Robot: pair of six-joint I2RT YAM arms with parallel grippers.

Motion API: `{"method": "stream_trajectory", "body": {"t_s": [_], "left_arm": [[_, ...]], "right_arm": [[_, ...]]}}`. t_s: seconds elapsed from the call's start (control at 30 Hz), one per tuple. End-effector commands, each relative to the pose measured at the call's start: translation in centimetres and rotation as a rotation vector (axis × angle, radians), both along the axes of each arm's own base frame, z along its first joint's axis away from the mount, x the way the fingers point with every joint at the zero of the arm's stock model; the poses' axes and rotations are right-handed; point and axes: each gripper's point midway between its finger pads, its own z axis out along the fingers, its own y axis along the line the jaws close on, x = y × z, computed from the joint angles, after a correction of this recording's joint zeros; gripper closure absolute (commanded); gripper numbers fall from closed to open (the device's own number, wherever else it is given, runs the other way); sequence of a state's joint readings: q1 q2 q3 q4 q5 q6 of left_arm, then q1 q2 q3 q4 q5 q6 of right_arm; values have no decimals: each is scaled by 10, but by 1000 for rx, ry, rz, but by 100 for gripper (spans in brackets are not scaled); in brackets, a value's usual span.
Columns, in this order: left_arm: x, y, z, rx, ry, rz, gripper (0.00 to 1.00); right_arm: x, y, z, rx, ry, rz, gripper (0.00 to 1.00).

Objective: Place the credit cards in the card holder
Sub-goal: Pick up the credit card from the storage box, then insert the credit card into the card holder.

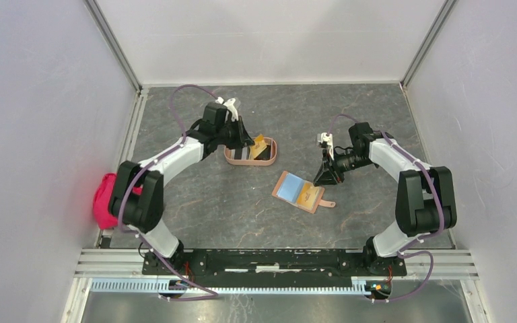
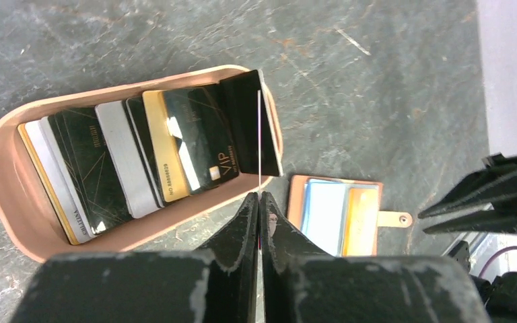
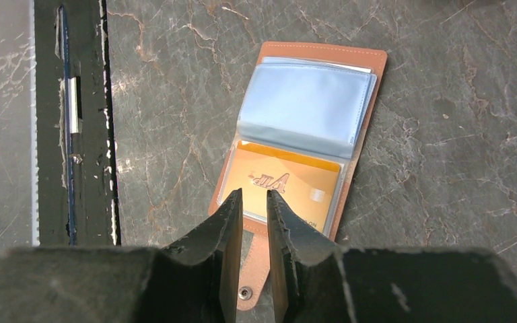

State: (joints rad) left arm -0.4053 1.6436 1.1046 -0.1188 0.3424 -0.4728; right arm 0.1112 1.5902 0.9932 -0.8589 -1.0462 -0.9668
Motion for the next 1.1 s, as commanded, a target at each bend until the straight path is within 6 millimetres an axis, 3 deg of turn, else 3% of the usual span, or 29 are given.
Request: {"method": "stream_trajectory", "body": {"t_s": [0.0,0.23,0.37,0.47,0.53,0.8,0.93,1.07], "left_arm": [[-12,-3,52,-73,-220,-85,97],[-58,-15,90,-366,-320,-135,98],[-88,-29,121,-637,-366,-131,98],[-99,-38,138,-758,-432,-46,98],[-104,-50,146,-800,-458,-16,98],[-114,-88,146,-881,-484,72,98],[-115,-87,147,-910,-523,125,98],[-113,-83,159,-943,-568,146,98]], "right_arm": [[2,3,19,37,-89,14,75],[-12,18,44,188,-88,38,73],[-29,34,75,401,-36,55,61],[-35,41,90,497,23,73,51],[-39,45,97,497,15,100,44],[-34,50,101,482,152,82,34],[-31,47,118,485,122,79,31],[-5,33,130,487,137,11,33]]}}
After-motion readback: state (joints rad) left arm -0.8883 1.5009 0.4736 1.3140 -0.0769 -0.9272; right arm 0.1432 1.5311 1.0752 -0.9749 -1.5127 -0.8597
